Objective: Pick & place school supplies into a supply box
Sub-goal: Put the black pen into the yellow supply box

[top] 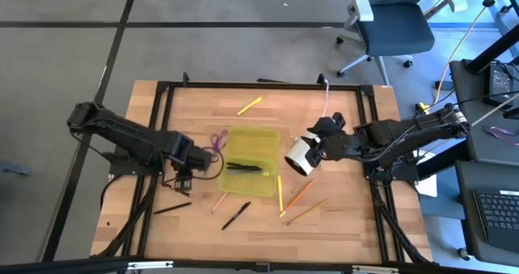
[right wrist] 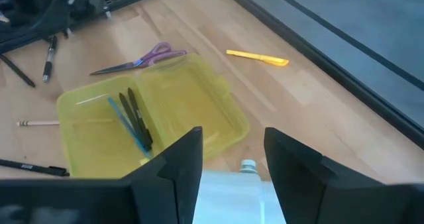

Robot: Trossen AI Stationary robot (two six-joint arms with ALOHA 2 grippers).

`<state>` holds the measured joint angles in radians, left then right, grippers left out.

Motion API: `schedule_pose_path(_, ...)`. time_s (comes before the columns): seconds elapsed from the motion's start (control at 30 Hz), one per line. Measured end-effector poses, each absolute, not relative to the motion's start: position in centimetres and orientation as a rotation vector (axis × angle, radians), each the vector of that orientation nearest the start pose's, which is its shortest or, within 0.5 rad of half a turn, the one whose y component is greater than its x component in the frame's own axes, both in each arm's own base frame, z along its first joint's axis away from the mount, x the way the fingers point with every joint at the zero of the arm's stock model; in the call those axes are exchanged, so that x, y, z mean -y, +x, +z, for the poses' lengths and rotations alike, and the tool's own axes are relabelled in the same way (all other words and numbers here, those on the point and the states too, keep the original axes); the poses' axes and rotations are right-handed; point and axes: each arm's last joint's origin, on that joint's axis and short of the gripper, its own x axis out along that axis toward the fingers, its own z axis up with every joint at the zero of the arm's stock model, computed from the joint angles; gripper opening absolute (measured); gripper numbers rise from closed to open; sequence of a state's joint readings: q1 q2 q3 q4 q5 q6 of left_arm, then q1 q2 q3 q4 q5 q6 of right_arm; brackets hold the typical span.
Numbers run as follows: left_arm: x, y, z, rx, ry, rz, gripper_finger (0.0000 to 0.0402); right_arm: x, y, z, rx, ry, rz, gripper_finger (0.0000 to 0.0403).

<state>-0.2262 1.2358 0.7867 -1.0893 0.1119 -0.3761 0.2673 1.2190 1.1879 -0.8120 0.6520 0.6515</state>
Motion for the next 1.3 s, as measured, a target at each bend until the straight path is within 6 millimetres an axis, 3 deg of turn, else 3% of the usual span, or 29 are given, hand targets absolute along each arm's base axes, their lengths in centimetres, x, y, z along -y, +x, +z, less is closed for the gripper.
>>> schedule_pose_path(0.27, 6.3, 17.0, 17.9, -1.546, -0.224, -0.073, 0.0107, -4.3, 23.3, 33.6, -0.609, 0.252, -0.577, 0.0165)
schedule_pose_path(0.57, 6.7, 17.7, 17.9, -1.465, -0.263, -0.058, 0.0108, -4.3, 23.3, 33.6, -0.611, 0.253, -0.574, 0.0165)
schedule_pose_path(1.07, 6.7, 17.8, 17.9, -1.451, -0.226, -0.081, 0.0171, -4.3, 23.3, 33.6, -0.611, 0.254, -0.573, 0.0165)
schedule_pose_path(1.3, 6.7, 17.8, 17.9, -1.456, -0.318, -0.001, 0.0214, -4.3, 23.3, 33.6, -0.611, 0.252, -0.572, 0.0165)
